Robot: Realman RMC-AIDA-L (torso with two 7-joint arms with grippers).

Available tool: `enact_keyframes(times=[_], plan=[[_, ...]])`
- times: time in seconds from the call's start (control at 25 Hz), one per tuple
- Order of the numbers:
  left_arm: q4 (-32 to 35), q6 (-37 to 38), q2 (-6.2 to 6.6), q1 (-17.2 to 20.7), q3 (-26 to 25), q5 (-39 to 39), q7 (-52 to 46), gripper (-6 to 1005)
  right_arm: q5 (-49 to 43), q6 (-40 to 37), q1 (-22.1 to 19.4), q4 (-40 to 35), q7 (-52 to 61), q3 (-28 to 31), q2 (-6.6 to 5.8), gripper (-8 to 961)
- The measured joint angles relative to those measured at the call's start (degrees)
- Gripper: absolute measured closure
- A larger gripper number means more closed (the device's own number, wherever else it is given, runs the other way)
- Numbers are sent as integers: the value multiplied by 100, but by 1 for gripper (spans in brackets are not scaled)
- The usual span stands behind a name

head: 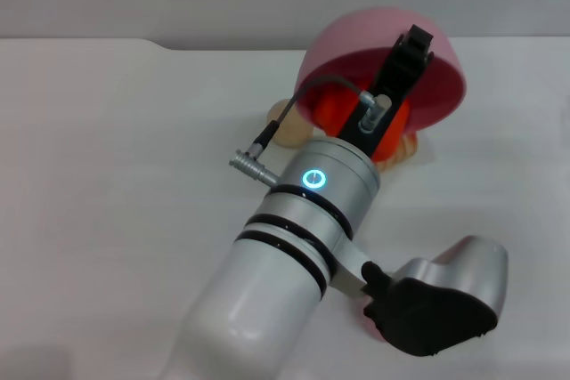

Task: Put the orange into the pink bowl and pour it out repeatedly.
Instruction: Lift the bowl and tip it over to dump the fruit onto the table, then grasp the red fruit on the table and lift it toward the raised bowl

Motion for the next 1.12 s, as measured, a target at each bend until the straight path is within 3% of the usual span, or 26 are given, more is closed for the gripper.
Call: enact_keyframes(times=[0.44, 0.6, 0.64, 0.68, 0.76, 0.8, 0.84, 0.92, 0.96, 1.0, 1.04, 1.12], plan=[[-119, 65, 0, -4, 76, 274, 303, 957, 1, 17, 14, 3, 0, 52, -8, 460], [-132, 161, 0, -19, 21, 315, 271, 957, 18, 462, 49, -99, 0, 109, -9, 460], [105, 108, -1, -18, -199, 261, -690, 957, 26, 692, 64, -173, 0, 156, -9, 460], [617, -105, 0, 18, -644, -180, -1678, 957, 28, 900, 82, -251, 0, 200, -9, 460], [751, -190, 0, 20, -755, -380, -1809, 957, 31, 1399, 113, -461, 0, 290, -3, 460], [1086, -411, -3, 16, -1054, -947, -2009, 957, 32, 1590, 126, -557, 0, 320, 0, 460], [1479, -659, 2, -3, -1561, -1867, -2000, 957, 33, 1837, 139, -682, 0, 352, 3, 460], [1739, -904, 15, -40, -2150, -2911, -1815, 957, 33, 2208, 150, -898, -1, 401, 3, 460], [1818, -1014, 16, -64, -2418, -3384, -1700, 957, 34, 2460, 155, -1052, 0, 425, 5, 460], [1818, -1014, 16, -64, -2418, -3384, -1700, 957, 36, 2763, 171, -1195, 0, 469, 4, 460], [1885, -1381, 37, -144, -3231, -4627, -1334, 957, 39, 3344, 226, -1461, 9, 564, 8, 460], [1857, -1679, 49, -216, -3841, -5508, -1077, 957, 41, 3775, 300, -1604, 28, 634, 10, 460]])
